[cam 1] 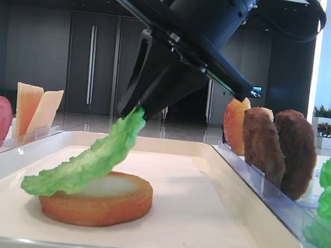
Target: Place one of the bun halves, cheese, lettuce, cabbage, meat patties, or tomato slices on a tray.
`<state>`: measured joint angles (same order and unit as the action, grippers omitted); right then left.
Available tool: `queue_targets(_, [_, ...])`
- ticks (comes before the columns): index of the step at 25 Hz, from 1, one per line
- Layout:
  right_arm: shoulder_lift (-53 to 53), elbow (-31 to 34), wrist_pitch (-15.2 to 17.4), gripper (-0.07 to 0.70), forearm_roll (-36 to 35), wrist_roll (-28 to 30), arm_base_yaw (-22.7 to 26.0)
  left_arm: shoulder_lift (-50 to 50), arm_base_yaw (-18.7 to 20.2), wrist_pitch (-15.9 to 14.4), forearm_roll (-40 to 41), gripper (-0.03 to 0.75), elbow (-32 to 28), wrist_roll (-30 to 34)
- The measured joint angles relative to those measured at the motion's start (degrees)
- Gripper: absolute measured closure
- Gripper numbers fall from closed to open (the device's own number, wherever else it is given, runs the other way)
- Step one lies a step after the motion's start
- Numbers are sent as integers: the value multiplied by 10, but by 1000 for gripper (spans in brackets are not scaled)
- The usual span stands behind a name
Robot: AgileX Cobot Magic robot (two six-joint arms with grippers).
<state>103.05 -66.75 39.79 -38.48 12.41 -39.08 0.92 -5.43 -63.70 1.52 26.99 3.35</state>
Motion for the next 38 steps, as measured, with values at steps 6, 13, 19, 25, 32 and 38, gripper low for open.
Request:
queue_targets(6, [0,0,0,266,27,-39,0,0,0,0,0,76,0,0])
queue_targets(13, [0,0,2,173,115,-133,0,0,0,0,0,76,0,0])
queue_targets(19, [-6,0,15,166,197,-216,-3,0,0,0,0,76,0,0])
queue_targets(25, [-25,-16,39,166,231,-255,-3,0,0,0,0,76,0,0])
queue_targets(32, [-25,-79,126,165,264,-292,-3,0,0,0,0,76,0,0])
queue_targets(38, [-25,-138,218,164,324,-340,-3,0,0,0,0,76,0,0])
